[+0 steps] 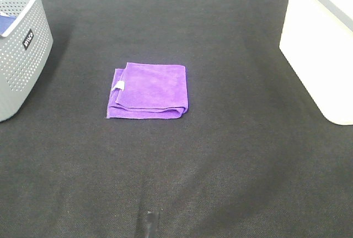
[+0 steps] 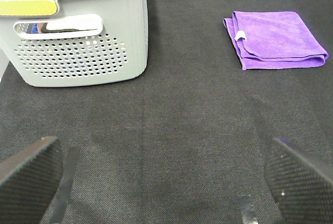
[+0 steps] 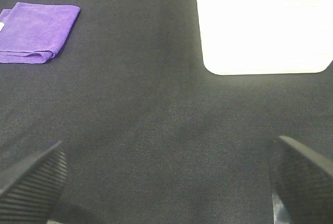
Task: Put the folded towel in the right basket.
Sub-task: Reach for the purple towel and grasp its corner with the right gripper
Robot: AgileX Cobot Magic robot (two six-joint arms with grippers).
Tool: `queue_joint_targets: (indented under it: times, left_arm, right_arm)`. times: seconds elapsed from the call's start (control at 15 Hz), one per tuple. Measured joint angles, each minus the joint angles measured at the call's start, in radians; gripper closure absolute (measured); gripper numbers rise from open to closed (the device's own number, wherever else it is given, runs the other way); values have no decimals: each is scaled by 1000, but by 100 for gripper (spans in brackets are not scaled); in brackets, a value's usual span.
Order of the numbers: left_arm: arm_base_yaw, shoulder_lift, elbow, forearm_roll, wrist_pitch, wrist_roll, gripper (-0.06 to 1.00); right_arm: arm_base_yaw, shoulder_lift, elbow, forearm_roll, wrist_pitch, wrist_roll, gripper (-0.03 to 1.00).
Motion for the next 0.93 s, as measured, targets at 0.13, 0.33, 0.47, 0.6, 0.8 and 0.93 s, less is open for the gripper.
queue_joint_targets:
  times: [0.13, 0.33, 0.47, 0.6, 0.8, 0.93]
  left_arm:
    - [0, 0, 0, 0, 0, 0, -5]
    - [0, 0, 0, 0, 0, 0, -5]
    - [0, 0, 0, 0, 0, 0, -5]
    - [0, 0, 0, 0, 0, 0, -5]
    - [0, 0, 0, 0, 0, 0, -5]
    - [0, 0, 0, 0, 0, 0, -5]
  right_arm:
    - [0, 0, 0, 0, 0, -11, -1]
    - [0, 181, -102, 55, -28, -35, -1]
    - [0, 488, -270, 127, -17, -44, -1]
    - [0, 774, -450, 166, 10, -44, -1]
    - [0, 1106, -627, 255, 4, -51, -1]
    - [13, 1303, -701, 385, -37, -117, -1]
